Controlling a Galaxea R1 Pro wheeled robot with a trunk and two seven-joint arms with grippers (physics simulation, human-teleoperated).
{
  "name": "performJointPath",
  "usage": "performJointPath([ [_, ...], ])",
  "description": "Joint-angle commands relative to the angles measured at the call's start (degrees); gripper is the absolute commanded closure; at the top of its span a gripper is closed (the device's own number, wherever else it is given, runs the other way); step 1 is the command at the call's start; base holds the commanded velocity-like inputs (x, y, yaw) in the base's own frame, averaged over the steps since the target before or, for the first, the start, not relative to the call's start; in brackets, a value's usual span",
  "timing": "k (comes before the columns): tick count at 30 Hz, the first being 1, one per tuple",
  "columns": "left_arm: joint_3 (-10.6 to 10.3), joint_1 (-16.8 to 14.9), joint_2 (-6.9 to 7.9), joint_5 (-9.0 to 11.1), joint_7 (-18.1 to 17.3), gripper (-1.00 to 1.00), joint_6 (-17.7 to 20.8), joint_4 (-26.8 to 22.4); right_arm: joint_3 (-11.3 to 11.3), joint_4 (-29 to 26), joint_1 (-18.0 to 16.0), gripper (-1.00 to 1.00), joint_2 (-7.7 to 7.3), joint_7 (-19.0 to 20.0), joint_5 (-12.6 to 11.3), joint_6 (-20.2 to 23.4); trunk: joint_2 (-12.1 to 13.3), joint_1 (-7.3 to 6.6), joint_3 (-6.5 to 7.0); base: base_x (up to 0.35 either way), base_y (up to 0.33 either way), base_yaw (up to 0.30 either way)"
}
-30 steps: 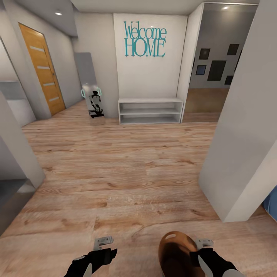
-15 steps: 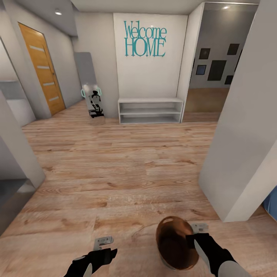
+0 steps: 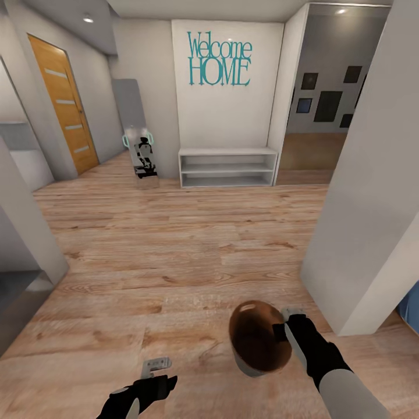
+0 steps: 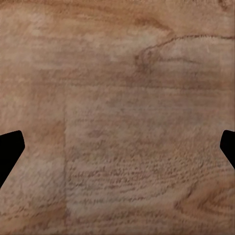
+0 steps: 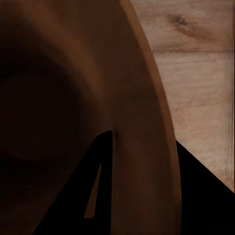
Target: Put the three can of soda from the living room inside the tash can in the kitchen.
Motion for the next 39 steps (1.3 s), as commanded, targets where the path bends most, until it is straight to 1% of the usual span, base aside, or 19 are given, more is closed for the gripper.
performJointPath([
  [1,0.0,0.0,0.01,0.0,0.0,-1.0,-0.01,0.01,-0.06,-0.13,-0.56,1.0,-0.08,0.28,-0.34,0.67,0.0,0.0,0.01,0.0,0.0,0.0],
  [4,0.01,-0.01,0.04,0.0,0.0,-1.0,-0.03,0.03,-0.18,-0.28,-2.06,1.0,-0.41,0.26,-0.32,2.85,0.0,0.0,0.01,0.0,0.0,0.0],
  [11,0.07,0.0,0.07,0.06,0.0,-1.0,-0.04,0.01,-0.12,-0.34,-2.75,1.0,-0.52,0.25,-0.24,4.49,0.0,0.0,0.01,0.0,0.0,0.0],
  [15,-0.01,0.01,0.02,0.09,0.0,-1.0,-0.04,-0.03,-0.09,-0.36,-2.79,1.0,-0.24,0.25,-0.23,6.09,1.6,-0.88,0.72,0.0,0.0,0.0],
  [20,-0.03,0.0,0.01,0.09,0.0,-1.0,-0.04,0.0,-0.07,-0.35,-2.79,1.0,-0.12,0.22,-0.23,6.94,3.61,-1.98,1.62,0.0,0.0,0.0],
  [39,0.03,0.0,0.05,-0.05,0.0,-1.0,-0.04,0.04,-0.07,-0.34,-2.76,1.0,-0.17,0.33,-0.39,7.06,11.23,-6.15,5.03,0.0,0.0,0.0],
])
